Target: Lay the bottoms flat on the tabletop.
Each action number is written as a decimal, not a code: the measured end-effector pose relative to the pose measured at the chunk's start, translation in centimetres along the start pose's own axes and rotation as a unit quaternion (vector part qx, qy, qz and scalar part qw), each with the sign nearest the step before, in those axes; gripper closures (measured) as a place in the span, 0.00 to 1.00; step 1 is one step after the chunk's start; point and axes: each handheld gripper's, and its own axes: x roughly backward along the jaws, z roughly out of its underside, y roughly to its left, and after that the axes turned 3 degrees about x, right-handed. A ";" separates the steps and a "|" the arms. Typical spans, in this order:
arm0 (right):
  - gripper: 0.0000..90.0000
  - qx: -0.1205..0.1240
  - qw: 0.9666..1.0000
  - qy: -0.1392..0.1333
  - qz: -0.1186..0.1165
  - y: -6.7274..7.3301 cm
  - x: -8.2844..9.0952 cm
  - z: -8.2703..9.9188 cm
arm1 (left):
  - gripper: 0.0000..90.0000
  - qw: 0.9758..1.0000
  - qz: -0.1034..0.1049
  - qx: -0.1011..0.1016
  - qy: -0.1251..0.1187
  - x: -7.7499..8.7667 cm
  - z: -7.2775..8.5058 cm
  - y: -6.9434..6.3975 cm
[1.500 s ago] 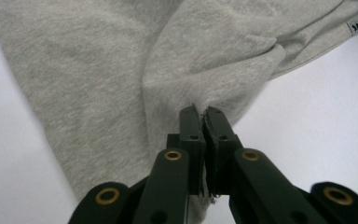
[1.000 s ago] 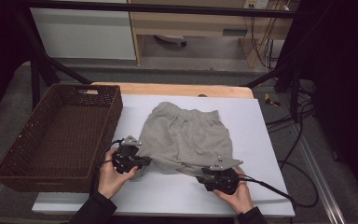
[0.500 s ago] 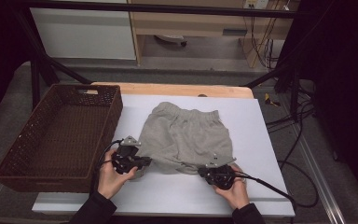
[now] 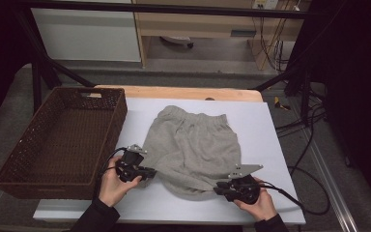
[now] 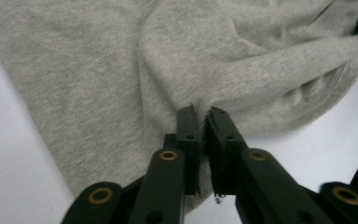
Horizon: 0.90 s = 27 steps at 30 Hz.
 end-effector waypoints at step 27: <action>0.94 -0.102 0.988 -0.005 0.119 -4.7 3.4 5.9 | 0.96 1.000 -0.001 -0.016 0.010 -2.8 1.0 -0.5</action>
